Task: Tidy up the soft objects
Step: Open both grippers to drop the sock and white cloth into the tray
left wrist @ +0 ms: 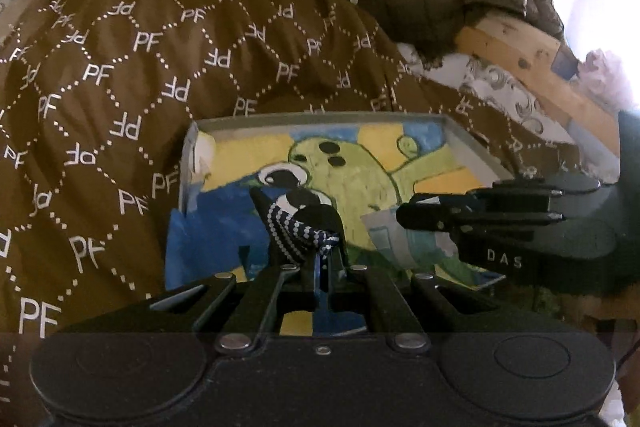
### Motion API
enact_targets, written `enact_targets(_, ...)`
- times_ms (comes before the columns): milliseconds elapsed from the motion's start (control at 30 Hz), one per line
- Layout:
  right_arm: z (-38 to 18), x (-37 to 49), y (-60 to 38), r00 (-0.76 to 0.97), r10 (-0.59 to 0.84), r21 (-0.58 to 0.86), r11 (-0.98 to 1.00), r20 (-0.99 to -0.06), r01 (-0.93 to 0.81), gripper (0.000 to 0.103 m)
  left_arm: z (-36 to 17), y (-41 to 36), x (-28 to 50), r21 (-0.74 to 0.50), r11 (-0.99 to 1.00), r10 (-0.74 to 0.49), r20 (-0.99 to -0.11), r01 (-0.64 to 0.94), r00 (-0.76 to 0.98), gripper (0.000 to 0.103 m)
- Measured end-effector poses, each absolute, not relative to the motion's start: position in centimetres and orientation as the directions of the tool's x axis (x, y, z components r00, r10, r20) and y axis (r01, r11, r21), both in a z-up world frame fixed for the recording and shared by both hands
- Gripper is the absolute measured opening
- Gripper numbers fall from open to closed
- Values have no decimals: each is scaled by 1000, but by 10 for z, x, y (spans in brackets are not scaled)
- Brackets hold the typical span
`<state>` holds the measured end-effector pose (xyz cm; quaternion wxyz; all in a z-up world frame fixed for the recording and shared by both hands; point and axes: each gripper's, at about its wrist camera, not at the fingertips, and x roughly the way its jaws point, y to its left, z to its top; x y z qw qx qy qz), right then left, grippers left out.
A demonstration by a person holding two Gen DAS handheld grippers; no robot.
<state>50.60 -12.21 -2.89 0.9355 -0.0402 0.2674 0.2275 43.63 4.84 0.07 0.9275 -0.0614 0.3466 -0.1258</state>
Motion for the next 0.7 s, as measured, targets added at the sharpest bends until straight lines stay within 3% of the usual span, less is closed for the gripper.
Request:
enact_targets(67, -32, 509, -126, 755, 396, 49, 898, -523, -437, 13, 0, 47, 436, -202, 961, -275, -635, 188, 722, 6)
enact_targets(233, -25, 502, -135, 766, 381, 46, 906, -517, -420, 15, 3, 46, 433, -198, 963, -267, -634, 181, 726, 18)
enact_targets(400, -10, 485, -147, 783, 360, 39, 917, -508, -397, 39, 10, 44, 428, -205, 964, -260, -626, 166, 735, 25)
enact_targets(633, 17, 458, -167, 815, 344, 50, 930, -466, -364, 61, 29, 44, 408, -206, 967, -243, -574, 149, 782, 46)
enact_targets(700, 26, 448, -173, 826, 346, 61, 932, -446, -357, 77, 36, 44, 400, -211, 966, -246, -548, 152, 799, 50)
